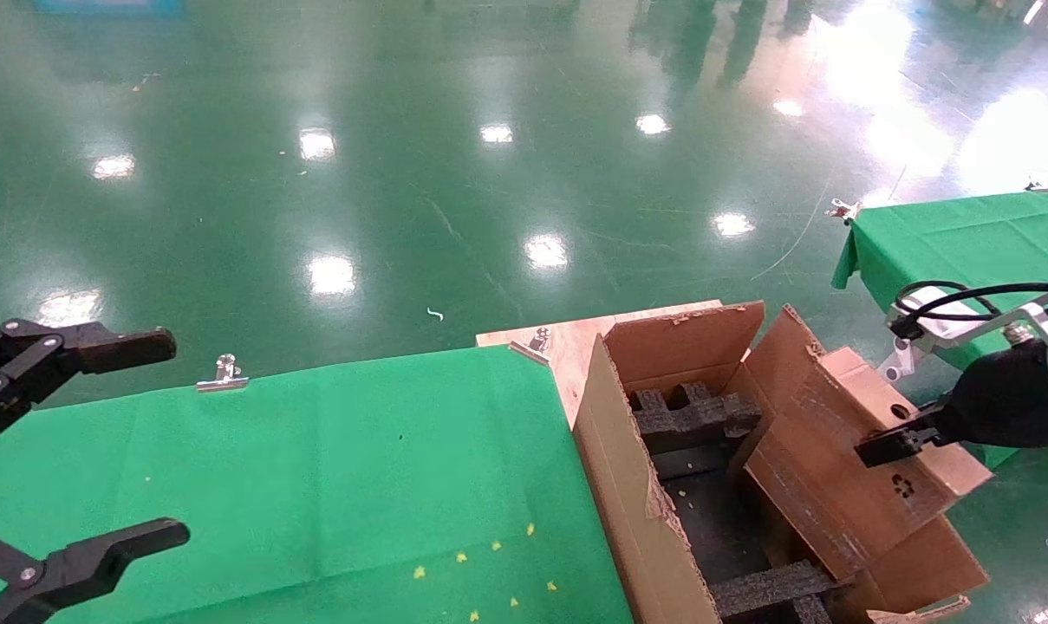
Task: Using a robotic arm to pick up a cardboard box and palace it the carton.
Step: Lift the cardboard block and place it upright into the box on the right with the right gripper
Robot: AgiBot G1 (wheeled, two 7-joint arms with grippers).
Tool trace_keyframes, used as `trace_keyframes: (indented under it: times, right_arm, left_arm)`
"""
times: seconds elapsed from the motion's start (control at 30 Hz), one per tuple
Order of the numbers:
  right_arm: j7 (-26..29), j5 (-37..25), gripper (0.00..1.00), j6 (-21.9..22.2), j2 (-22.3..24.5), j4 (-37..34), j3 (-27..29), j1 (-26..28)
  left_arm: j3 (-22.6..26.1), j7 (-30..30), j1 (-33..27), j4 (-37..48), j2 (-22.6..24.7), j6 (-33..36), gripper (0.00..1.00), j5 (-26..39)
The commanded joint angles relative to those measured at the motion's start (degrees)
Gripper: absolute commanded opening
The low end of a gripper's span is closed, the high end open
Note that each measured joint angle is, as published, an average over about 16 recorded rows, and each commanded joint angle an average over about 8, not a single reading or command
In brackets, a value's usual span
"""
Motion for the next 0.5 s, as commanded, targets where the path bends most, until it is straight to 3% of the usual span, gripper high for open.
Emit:
trace_keyframes:
  times: [0.03, 0.27, 0.5]
  right_arm:
    - [0.83, -0.08, 0.00, 0.23, -0.24, -0.67, -0.03, -0.14]
    - [15.33, -5.01, 0.00, 0.65, -2.99, 0.61, -1.21, -1.79]
    - [22.44, -7.53, 0.00, 1.17, -5.31, 1.26, -2.01, -3.34]
  left_arm:
    - [0.00, 0.00, 0.00, 0.00, 0.00, 0.00, 1.00, 0.00]
    - [0.01, 0.00, 0.00, 0.01, 0.00, 0.00, 1.00, -0.01]
    - [0.01, 0.01, 0.00, 0.01, 0.00, 0.00, 1.00, -0.01]
